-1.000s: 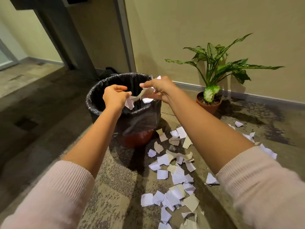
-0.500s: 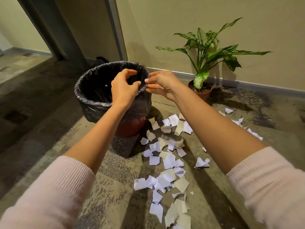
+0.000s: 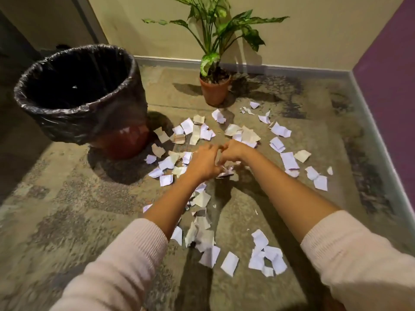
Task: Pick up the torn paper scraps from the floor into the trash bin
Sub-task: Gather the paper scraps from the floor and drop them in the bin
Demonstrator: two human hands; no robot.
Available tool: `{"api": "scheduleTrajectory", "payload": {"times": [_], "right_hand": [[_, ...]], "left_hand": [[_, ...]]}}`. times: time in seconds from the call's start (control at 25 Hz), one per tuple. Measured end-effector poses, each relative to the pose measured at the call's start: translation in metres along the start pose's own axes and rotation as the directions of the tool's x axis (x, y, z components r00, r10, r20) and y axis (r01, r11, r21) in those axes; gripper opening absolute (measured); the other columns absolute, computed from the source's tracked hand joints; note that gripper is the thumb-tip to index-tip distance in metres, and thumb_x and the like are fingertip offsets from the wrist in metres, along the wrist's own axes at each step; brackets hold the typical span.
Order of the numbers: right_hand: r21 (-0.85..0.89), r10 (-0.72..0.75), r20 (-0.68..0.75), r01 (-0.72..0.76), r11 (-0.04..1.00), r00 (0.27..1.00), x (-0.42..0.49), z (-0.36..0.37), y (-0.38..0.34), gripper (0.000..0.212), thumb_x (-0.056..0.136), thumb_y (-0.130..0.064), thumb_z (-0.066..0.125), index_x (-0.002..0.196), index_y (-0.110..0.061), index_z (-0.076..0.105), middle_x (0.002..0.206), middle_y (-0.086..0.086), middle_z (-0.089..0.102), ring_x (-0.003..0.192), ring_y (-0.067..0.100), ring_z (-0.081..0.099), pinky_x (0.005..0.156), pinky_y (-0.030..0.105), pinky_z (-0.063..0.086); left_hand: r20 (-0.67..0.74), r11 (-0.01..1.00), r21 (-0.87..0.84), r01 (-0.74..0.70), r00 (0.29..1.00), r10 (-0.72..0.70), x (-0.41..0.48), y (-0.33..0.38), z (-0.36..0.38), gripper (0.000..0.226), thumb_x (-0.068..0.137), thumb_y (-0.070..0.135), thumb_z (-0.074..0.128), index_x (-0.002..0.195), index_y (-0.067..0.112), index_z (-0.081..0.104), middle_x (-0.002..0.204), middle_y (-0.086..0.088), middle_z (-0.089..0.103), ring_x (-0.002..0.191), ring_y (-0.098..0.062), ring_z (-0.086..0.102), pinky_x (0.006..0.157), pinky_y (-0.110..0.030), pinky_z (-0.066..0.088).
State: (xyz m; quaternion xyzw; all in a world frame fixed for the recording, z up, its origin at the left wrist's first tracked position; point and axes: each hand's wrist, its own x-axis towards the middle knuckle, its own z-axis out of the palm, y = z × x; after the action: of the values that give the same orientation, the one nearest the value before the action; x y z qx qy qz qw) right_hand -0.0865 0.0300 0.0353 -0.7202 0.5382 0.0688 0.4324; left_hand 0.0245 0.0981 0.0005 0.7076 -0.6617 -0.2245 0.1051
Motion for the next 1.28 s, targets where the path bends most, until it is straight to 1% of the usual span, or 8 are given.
{"api": "scheduleTrajectory", "payload": {"times": [0.12, 0.2, 0.36, 0.76, 0.84, 1.0, 1.16, 1.28], "right_hand": [[-0.166, 0.15, 0.108, -0.131, 0.977, 0.983, -0.014, 0.013, 0.043, 0.038, 0.077, -0.007, 0.074, 0.112, 0.001, 0.064, 0.091, 0.016, 0.067, 0.067, 0.027, 0.062, 0.062, 0.036, 0.054], [-0.198, 0.225, 0.177, -0.19, 0.962, 0.958, -0.02, 0.021, 0.067, 0.037, 0.077, -0.005, 0.072, 0.112, 0.003, 0.064, 0.094, 0.019, 0.071, 0.078, 0.033, 0.07, 0.073, 0.044, 0.058], [-0.284, 0.312, 0.13, -0.266, 0.921, 0.941, -0.032, 0.028, 0.107, 0.034, 0.08, -0.019, 0.074, 0.11, -0.004, 0.068, 0.109, 0.013, 0.07, 0.096, 0.027, 0.069, 0.085, 0.037, 0.056], [-0.294, 0.278, -0.066, -0.285, 0.913, 0.958, -0.034, 0.069, 0.137, 0.028, 0.083, -0.015, 0.065, 0.108, -0.004, 0.064, 0.114, 0.017, 0.064, 0.107, 0.034, 0.062, 0.083, 0.036, 0.05], [-0.249, 0.279, -0.038, -0.28, 0.927, 0.96, -0.029, 0.07, 0.138, 0.025, 0.081, -0.011, 0.065, 0.105, -0.002, 0.065, 0.107, 0.018, 0.067, 0.101, 0.035, 0.065, 0.08, 0.036, 0.052], [0.11, 0.363, -0.01, -0.36, 0.927, 0.932, -0.023, 0.054, 0.159, 0.006, 0.075, 0.002, 0.063, 0.079, 0.006, 0.062, 0.069, 0.022, 0.067, 0.053, 0.03, 0.062, 0.063, 0.044, 0.059], [0.358, 0.425, -0.235, -0.329, 0.874, 0.874, -0.026, 0.013, 0.192, 0.007, 0.077, -0.001, 0.064, 0.073, 0.003, 0.067, 0.062, 0.019, 0.067, 0.05, 0.028, 0.06, 0.058, 0.042, 0.057], [0.32, 0.431, -0.457, -0.308, 0.896, 0.778, -0.026, -0.021, 0.227, 0.012, 0.074, -0.008, 0.06, 0.073, -0.006, 0.071, 0.076, 0.016, 0.071, 0.07, 0.033, 0.067, 0.067, 0.038, 0.057]], "left_hand": [[0.157, 0.997, 0.033, -0.066, 0.986, 0.06, -0.01, 0.022, 0.04, 0.08, 0.075, 0.038, 0.076, 0.144, 0.02, 0.037, 0.139, -0.013, 0.044, 0.126, -0.032, 0.044, 0.1, -0.041, 0.042], [0.244, 0.989, 0.075, -0.129, 0.964, 0.108, -0.018, 0.036, 0.061, 0.088, 0.073, 0.043, 0.078, 0.145, 0.018, 0.034, 0.138, -0.013, 0.043, 0.125, -0.032, 0.043, 0.1, -0.043, 0.042], [0.363, 0.963, 0.099, -0.251, 0.91, 0.2, -0.029, 0.05, 0.093, 0.084, 0.075, 0.04, 0.077, 0.142, 0.013, 0.036, 0.134, -0.015, 0.045, 0.122, -0.031, 0.045, 0.1, -0.041, 0.043], [0.307, 0.949, 0.185, -0.256, 0.932, 0.191, -0.025, 0.042, 0.131, 0.049, 0.081, 0.037, 0.067, 0.122, 0.016, 0.053, 0.116, -0.009, 0.052, 0.107, -0.03, 0.054, 0.084, -0.041, 0.048], [0.282, 0.954, 0.163, -0.25, 0.939, 0.198, -0.02, 0.042, 0.132, 0.042, 0.081, 0.035, 0.066, 0.117, 0.015, 0.055, 0.112, -0.009, 0.054, 0.103, -0.03, 0.056, 0.081, -0.04, 0.049], [0.272, 0.958, 0.146, -0.245, 0.941, 0.199, -0.009, 0.049, 0.129, 0.042, 0.081, 0.032, 0.067, 0.119, 0.016, 0.055, 0.11, -0.008, 0.056, 0.103, -0.029, 0.057, 0.076, -0.036, 0.049], [0.251, 0.969, 0.099, -0.226, 0.948, 0.196, 0.008, 0.07, 0.126, 0.055, 0.081, 0.033, 0.071, 0.128, 0.015, 0.048, 0.12, -0.009, 0.053, 0.11, -0.029, 0.055, 0.079, -0.038, 0.051], [0.233, 0.981, 0.034, -0.192, 0.956, 0.179, 0.026, 0.095, 0.13, 0.08, 0.076, 0.04, 0.077, 0.141, 0.018, 0.035, 0.133, -0.009, 0.046, 0.12, -0.029, 0.05, 0.087, -0.04, 0.05]]}}
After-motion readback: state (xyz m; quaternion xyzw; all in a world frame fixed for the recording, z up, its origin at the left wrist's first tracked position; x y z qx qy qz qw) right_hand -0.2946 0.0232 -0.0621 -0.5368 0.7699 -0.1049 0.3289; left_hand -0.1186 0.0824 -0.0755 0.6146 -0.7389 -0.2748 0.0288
